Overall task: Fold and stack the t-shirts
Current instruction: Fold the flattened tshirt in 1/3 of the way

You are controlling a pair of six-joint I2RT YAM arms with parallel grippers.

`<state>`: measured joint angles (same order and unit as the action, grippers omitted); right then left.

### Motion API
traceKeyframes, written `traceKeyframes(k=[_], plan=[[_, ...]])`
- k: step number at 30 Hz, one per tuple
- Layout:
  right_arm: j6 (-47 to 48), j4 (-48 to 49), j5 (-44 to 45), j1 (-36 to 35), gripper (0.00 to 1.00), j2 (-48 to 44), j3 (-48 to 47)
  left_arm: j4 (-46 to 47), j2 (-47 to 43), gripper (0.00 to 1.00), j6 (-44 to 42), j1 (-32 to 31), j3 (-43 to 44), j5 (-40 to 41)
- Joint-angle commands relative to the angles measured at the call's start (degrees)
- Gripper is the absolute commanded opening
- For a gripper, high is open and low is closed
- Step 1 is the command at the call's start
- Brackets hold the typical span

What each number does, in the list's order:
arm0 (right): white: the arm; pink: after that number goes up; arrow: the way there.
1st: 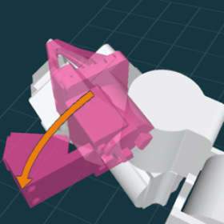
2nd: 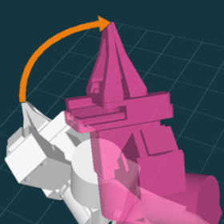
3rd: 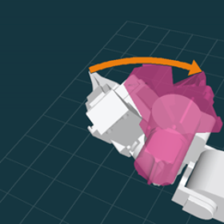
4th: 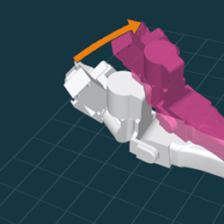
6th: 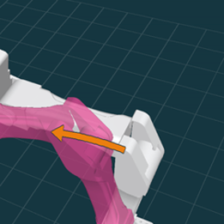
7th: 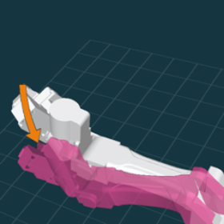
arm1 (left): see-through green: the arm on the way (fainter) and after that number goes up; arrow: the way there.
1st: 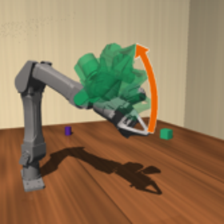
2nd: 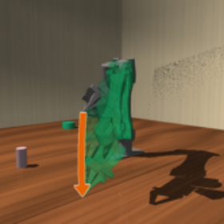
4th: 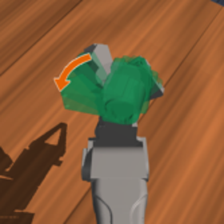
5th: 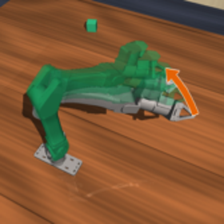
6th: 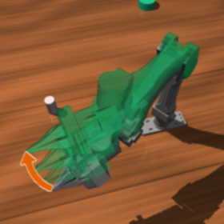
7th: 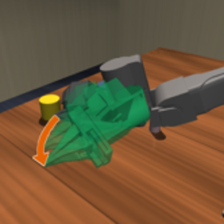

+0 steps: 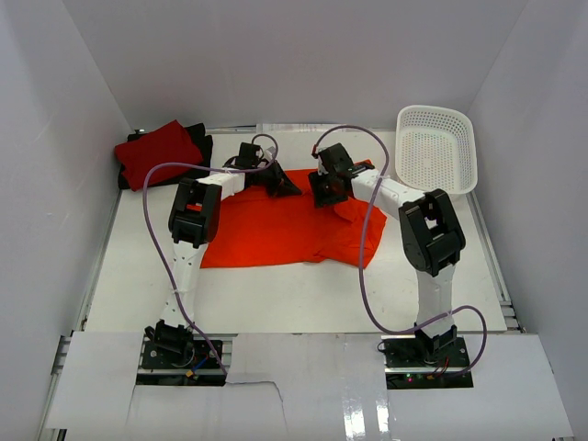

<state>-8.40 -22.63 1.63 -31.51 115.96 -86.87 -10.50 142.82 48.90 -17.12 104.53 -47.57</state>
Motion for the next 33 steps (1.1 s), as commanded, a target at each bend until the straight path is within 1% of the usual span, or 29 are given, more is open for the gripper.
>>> traceKeyframes(k=[1,13,18,24,27,28,30,33], plan=[[-1.35,-1.01,2.94,0.83,0.54,0.67,-2.34,-3.38,-2.37,0.0,-1.97,-0.45,0.23,2.13],[-3.02,-1.01,2.15,2.5,0.54,4.09,-4.18,-4.17,-2.64,0.0,-2.76,-0.45,0.06,2.57],[-3.72,-0.4,1.45,2.77,0.52,5.06,-4.45,-4.26,-2.73,0.0,-2.94,-0.45,-0.03,2.66],[-4.34,2.51,1.89,2.77,0.48,4.54,-3.65,-4.53,-2.99,0.0,-3.2,-0.45,-0.47,2.75],[-4.6,2.51,1.54,2.85,0.42,5.15,-4.36,-4.53,-2.99,0.0,-3.29,-0.37,-0.38,2.83],[-4.69,2.68,1.54,2.85,0.38,5.15,-4.53,-4.53,-2.99,0.0,-3.38,-0.37,-0.47,2.84],[-4.87,2.94,1.1,2.85,0.36,5.15,-4.45,-4.61,-2.82,0.0,-3.38,-0.45,-0.38,2.84],[-5.04,3.21,1.1,2.77,0.3,5.24,-4.53,-4.62,-2.81,0.0,-3.46,-0.37,-0.47,2.75]])
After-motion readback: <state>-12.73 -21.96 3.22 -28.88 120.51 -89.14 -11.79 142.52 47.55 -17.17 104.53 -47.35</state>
